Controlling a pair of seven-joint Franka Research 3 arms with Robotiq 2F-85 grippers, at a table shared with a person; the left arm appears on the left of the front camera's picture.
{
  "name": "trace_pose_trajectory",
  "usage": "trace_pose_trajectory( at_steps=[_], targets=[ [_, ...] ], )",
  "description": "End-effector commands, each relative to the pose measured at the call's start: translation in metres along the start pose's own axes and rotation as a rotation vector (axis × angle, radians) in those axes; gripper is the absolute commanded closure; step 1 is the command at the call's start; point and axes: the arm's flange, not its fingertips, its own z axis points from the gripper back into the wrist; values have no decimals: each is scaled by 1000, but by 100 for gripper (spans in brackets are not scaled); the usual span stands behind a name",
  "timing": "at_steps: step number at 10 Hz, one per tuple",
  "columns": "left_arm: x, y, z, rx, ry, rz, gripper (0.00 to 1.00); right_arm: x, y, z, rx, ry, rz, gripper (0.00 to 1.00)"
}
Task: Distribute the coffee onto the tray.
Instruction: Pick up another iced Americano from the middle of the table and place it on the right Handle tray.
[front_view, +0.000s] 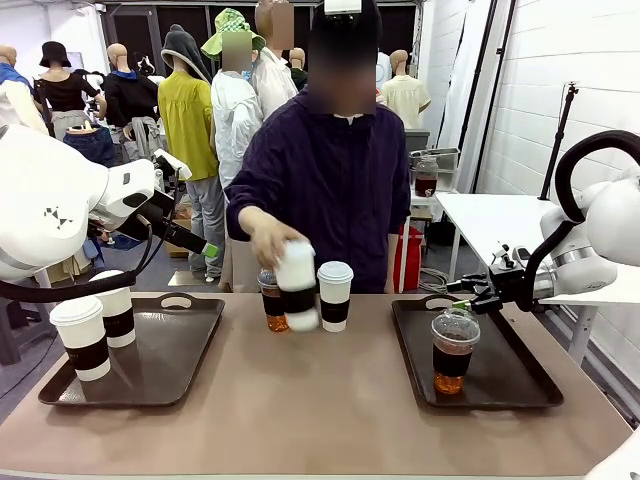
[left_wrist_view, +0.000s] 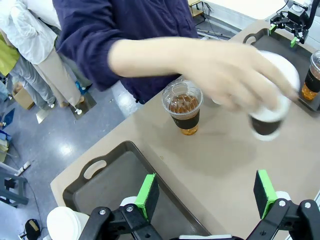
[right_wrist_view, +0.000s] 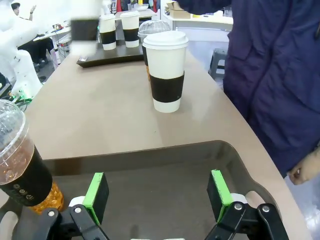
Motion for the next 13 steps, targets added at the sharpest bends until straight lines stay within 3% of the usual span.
trace_pose_trajectory(
  at_steps=[1, 6, 13],
  targets=[
    [0, 1, 0, -1, 0, 2, 0, 1, 4, -1, 0, -2, 7, 0],
    [0, 1, 0, -1, 0, 2, 0, 0, 0, 0, 0, 0, 0, 0],
    [0, 1, 0, -1, 0, 2, 0, -1, -48, -41, 8, -109, 67, 0]
  ],
)
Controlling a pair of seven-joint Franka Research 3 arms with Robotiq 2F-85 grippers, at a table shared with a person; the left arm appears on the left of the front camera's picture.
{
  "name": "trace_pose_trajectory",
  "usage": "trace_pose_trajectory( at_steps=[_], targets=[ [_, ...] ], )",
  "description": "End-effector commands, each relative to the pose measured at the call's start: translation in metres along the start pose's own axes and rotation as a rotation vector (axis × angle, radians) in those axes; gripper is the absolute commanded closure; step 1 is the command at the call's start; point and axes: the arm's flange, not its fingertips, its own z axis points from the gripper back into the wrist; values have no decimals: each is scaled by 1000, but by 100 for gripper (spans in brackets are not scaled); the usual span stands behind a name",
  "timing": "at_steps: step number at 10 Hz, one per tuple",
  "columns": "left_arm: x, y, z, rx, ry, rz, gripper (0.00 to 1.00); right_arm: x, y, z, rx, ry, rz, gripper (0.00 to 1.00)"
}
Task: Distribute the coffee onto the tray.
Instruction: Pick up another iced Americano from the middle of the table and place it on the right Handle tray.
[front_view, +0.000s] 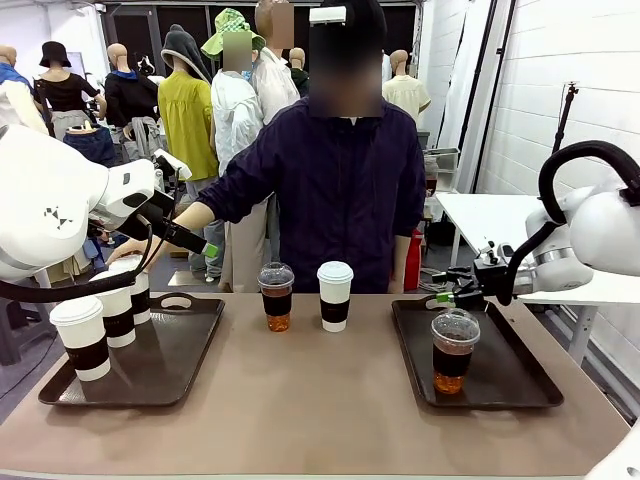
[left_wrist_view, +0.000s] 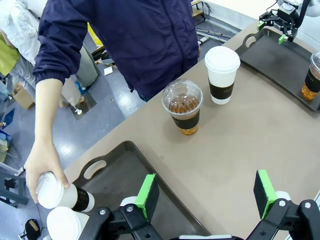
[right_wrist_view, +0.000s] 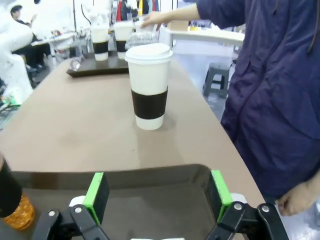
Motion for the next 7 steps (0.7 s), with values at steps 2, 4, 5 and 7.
trace_pose_trajectory(
  at_steps=[2, 4, 5, 7],
  targets=[
    [0, 1, 0, -1, 0, 3, 0, -3, -18, -26, 56, -48, 12, 0],
    [0, 1, 0, -1, 0, 3, 0, -3, -28, -44, 121, -87, 2, 0],
    [0, 1, 0, -1, 0, 3, 0, -2, -33, -52, 150, -103, -10, 0],
    [0, 1, 0, -1, 0, 3, 0, -1, -39, -61, 187, -152, -36, 0]
  ],
)
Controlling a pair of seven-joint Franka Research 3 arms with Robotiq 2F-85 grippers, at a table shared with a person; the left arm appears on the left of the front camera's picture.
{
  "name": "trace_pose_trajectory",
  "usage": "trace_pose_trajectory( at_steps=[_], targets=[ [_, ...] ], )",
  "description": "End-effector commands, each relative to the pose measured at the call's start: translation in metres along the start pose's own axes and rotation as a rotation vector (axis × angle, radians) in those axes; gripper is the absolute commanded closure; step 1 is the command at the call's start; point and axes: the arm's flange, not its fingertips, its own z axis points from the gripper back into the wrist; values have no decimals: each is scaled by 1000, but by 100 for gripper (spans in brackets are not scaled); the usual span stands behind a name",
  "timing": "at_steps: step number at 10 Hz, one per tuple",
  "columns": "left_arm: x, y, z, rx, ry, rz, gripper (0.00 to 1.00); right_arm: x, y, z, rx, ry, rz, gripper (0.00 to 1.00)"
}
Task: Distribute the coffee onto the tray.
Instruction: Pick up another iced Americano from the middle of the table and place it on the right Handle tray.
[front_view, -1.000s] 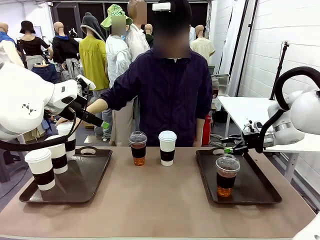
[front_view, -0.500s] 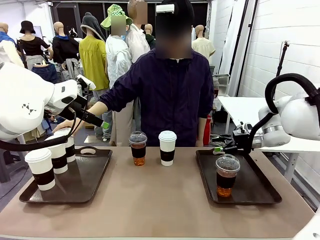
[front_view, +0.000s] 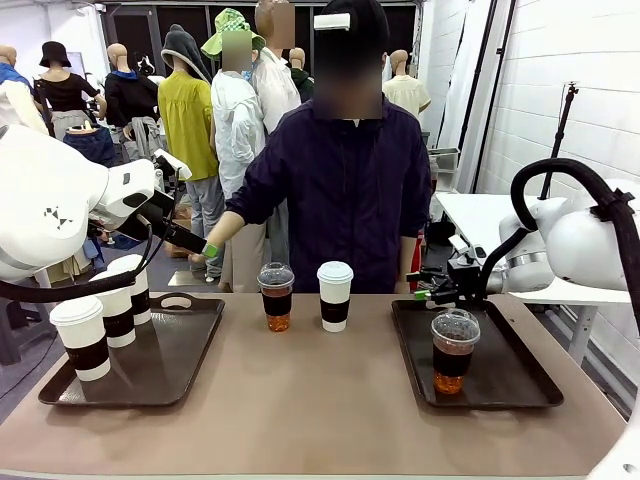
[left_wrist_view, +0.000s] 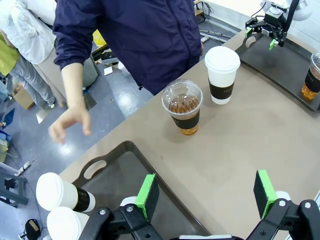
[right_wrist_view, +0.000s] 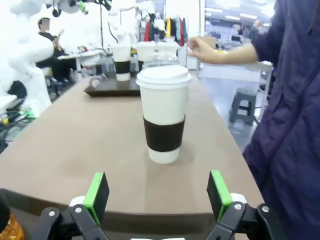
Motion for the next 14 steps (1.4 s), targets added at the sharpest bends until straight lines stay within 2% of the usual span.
trace_pose_trajectory(
  at_steps=[1, 4, 9, 13, 14],
  targets=[
    [0, 1, 0, -1, -1, 3, 0, 3, -17, -5, 15, -35, -82, 0],
    [0, 1, 0, -1, -1, 3, 0, 6, -17, -21, -18, 11, -78, 0],
    [0, 1, 0, -1, -1, 3, 0, 6, -5, -40, -21, 5, -24, 0],
    [0, 1, 0, -1, -1, 3, 0, 7, -2, -45, -36, 19, -27, 0],
    [0, 1, 0, -1, -1, 3, 0, 1, -10, -36, 10, 22, -36, 0]
  ],
)
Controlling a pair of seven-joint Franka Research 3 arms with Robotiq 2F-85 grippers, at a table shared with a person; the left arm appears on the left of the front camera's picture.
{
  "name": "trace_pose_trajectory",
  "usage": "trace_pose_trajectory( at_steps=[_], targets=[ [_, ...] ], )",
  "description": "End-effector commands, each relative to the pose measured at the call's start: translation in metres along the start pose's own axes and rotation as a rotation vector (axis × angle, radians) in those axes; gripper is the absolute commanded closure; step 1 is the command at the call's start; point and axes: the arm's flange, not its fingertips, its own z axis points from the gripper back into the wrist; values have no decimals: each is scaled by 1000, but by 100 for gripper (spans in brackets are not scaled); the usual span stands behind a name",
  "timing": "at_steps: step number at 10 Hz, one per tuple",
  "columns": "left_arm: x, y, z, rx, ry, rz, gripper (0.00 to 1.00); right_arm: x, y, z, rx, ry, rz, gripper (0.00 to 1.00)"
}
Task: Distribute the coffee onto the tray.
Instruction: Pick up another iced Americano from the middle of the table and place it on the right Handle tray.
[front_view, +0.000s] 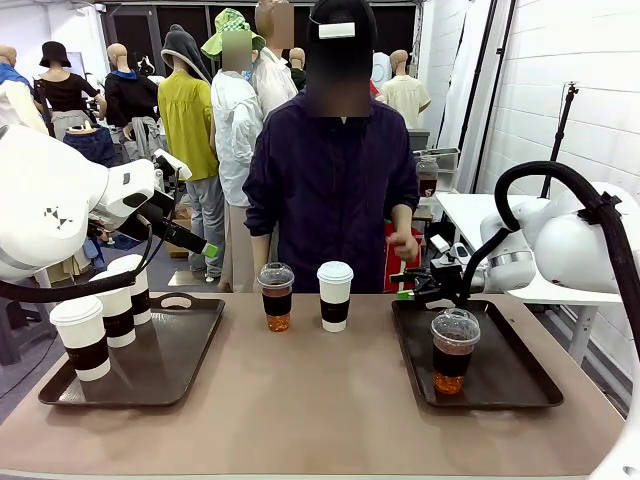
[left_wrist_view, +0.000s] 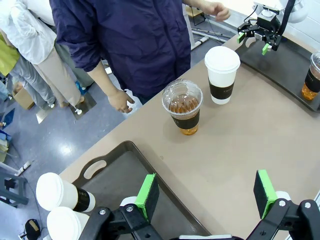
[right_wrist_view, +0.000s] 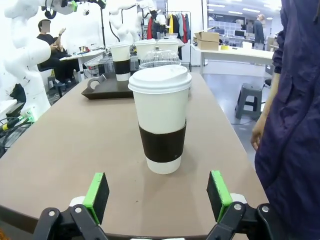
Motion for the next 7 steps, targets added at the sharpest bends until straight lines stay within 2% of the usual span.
trace_pose_trajectory(
  at_steps=[1, 7],
  targets=[
    [0, 1, 0, -1, 0, 3, 0, 0, -1, 0, 5, -5, 0, 0],
    [0, 1, 0, -1, 0, 3, 0, 0, -1, 0, 5, -5, 0, 0]
  ],
)
